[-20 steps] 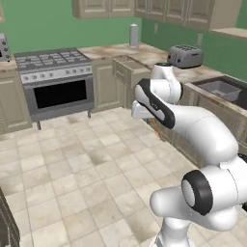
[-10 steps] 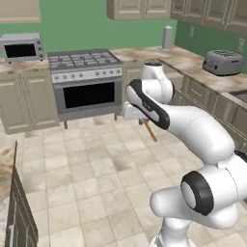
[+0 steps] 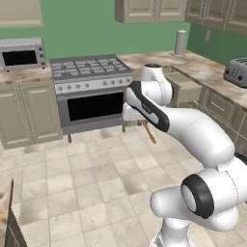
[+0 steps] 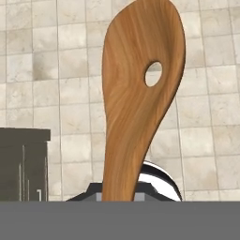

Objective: Organize the utensils by type. Pick up the wooden spoons from the counter and place them in the open cabinet. Then pick up the metallic utensils from the counter and place them in the open drawer.

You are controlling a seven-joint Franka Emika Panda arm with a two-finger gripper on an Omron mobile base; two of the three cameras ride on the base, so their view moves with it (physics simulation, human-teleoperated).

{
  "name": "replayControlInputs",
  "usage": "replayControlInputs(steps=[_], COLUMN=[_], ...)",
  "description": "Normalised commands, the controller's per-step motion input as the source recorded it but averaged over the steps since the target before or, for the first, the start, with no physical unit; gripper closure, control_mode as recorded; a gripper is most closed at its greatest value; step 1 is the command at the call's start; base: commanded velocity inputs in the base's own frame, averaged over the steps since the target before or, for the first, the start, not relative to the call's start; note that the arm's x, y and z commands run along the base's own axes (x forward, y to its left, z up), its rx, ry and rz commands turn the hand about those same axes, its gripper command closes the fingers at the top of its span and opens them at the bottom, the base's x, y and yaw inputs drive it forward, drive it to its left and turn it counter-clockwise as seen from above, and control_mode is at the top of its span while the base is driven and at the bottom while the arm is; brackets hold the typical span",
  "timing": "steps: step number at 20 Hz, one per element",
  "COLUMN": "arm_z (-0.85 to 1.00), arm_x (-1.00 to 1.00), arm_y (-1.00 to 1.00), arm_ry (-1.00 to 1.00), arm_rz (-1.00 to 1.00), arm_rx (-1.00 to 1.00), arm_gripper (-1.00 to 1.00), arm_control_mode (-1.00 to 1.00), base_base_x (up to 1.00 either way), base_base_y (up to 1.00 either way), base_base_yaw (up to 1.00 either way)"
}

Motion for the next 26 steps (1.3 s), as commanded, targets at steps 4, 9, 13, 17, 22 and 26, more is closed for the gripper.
replayControlInputs(steps=[4, 9, 13, 17, 22, 26], arm_z=[0.00, 0.00, 0.00, 0.00, 0.00, 0.00], arm_x=[0.00, 0.00, 0.00, 0.00, 0.00, 0.00], arm_y=[0.00, 0.00, 0.00, 0.00, 0.00, 0.00], arm_ry=[0.00, 0.00, 0.00, 0.00, 0.00, 0.00], arm_rz=[0.00, 0.00, 0.00, 0.00, 0.00, 0.00], arm_rx=[0.00, 0.00, 0.00, 0.00, 0.00, 0.00], arm_gripper=[1.00, 1.00, 1.00, 1.00, 1.00, 1.00], arm_control_mode=[1.00, 1.00, 1.00, 1.00, 1.00, 1.00], base_base_x=[1.00, 1.00, 1.00, 1.00, 1.00, 1.00], base_base_y=[0.00, 0.00, 0.00, 0.00, 0.01, 0.25], base_base_yaw=[0.01, 0.03, 0.01, 0.06, 0.14, 0.02])
